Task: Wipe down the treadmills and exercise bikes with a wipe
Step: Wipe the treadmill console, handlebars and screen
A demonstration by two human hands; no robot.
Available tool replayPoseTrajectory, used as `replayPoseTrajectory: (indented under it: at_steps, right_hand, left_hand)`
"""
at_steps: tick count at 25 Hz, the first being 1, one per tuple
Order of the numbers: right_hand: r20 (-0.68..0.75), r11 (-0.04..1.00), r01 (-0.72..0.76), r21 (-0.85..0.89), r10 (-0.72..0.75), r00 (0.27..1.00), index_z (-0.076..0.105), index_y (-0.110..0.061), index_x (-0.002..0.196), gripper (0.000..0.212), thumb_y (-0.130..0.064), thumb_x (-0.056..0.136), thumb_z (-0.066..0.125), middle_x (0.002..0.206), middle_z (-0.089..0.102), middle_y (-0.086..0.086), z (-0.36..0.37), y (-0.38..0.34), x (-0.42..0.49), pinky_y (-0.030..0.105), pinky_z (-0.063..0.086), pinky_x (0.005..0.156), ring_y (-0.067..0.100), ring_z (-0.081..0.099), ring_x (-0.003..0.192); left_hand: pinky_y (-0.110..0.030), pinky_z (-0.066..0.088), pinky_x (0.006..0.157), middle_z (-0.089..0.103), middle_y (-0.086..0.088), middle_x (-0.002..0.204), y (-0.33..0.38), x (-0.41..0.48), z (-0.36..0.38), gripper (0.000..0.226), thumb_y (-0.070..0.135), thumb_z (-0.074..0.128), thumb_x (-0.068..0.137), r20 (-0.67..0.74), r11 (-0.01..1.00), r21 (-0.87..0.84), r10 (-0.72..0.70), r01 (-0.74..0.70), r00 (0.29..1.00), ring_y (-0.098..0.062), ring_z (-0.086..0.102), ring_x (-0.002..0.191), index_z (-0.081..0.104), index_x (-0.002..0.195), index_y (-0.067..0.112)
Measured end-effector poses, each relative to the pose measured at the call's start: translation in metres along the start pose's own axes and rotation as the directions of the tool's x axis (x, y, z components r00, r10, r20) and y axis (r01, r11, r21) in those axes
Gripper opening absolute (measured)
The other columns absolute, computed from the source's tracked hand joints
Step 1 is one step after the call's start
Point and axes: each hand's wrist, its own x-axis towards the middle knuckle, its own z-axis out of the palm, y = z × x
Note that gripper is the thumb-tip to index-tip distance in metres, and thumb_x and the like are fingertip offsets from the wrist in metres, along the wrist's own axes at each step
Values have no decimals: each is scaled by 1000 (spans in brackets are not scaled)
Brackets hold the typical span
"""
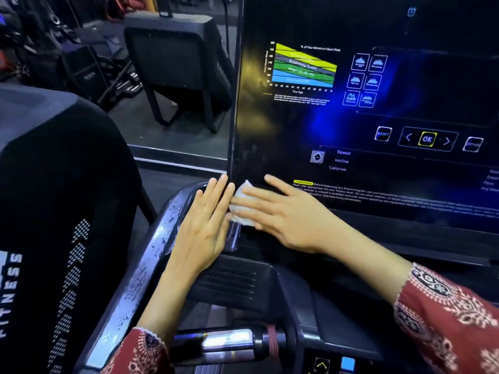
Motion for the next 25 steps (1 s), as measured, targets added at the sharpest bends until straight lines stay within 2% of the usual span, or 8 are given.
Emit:
replayPoseTrajectory:
  at_steps: [3, 6, 9, 11, 17, 22, 24, 25]
  right_hand:
    - [-124, 961, -269, -64, 260, 958, 42, -12, 143, 49, -16, 94, 40, 148, 43, 5, -15, 28, 9, 43, 19, 113, 23, 38, 138]
    - [-240, 816, -578, 18, 564, 790, 34, -6, 146, 56, -8, 92, 49, 153, 32, 11, -16, 20, -15, 43, 15, 115, 29, 26, 142]
    - [-156, 929, -369, -15, 363, 919, 33, -9, 147, 55, -12, 94, 47, 154, 30, 7, -2, -7, -7, 42, 14, 116, 25, 28, 142]
    - [-133, 947, -318, -52, 309, 942, 36, -16, 147, 49, -19, 99, 42, 154, 33, 0, -8, 9, 15, 43, 14, 116, 19, 31, 141]
    - [-274, 688, -725, 43, 706, 653, 27, -12, 150, 49, -20, 102, 32, 157, 26, 6, -27, 43, -39, 44, 7, 117, 26, 19, 145]
    - [9, 941, -333, -62, 334, 943, 33, -15, 145, 45, -21, 101, 28, 152, 36, 3, -21, 18, -114, 42, 13, 115, 23, 27, 141]
    - [-55, 918, -362, -160, 358, 932, 33, -17, 145, 49, -18, 96, 34, 152, 34, 2, -26, 43, -121, 46, 14, 114, 22, 29, 140]
    - [-128, 849, -504, -160, 488, 863, 29, -17, 146, 53, -16, 94, 36, 153, 31, 4, -30, 56, -126, 50, 15, 113, 24, 26, 141]
  left_hand:
    - [-33, 9, 119, 23, -9, 154, 1, 12, -2, 53, 24, 42, 98, -29, 998, -44, -42, 41, 999, -22, 16, 145, 29, 145, 1]
    - [-33, 10, 120, 25, -10, 154, 6, 23, 1, 54, 27, 42, 98, -43, 999, -50, -15, 13, 999, -24, 18, 144, 29, 144, 2]
    - [-35, 12, 119, 23, -9, 155, 6, 28, 4, 55, 26, 43, 98, -37, 999, -51, 4, -6, 999, -24, 17, 145, 28, 145, 3]
    - [-35, 11, 119, 22, -8, 155, 8, 32, 4, 55, 24, 44, 97, -64, 998, -58, -11, 7, 998, -21, 14, 146, 29, 145, 1]
    - [-33, 9, 119, 25, -13, 153, 29, 53, 14, 52, 22, 46, 96, -52, 997, -9, 78, -78, 996, -24, 15, 145, 34, 143, 5]
    - [-33, 9, 119, 24, -15, 153, 55, 60, 27, 53, 24, 46, 96, -37, 993, -42, 107, -108, 994, -22, 12, 146, 34, 143, 3]
    - [-33, 9, 119, 24, -15, 153, 67, 68, 32, 53, 24, 47, 95, -42, 989, -40, 141, -143, 989, -24, 14, 146, 36, 143, 3]
    - [-33, 9, 119, 24, -15, 153, 72, 72, 35, 53, 23, 48, 95, -46, 987, -40, 155, -157, 987, -25, 15, 145, 37, 143, 3]
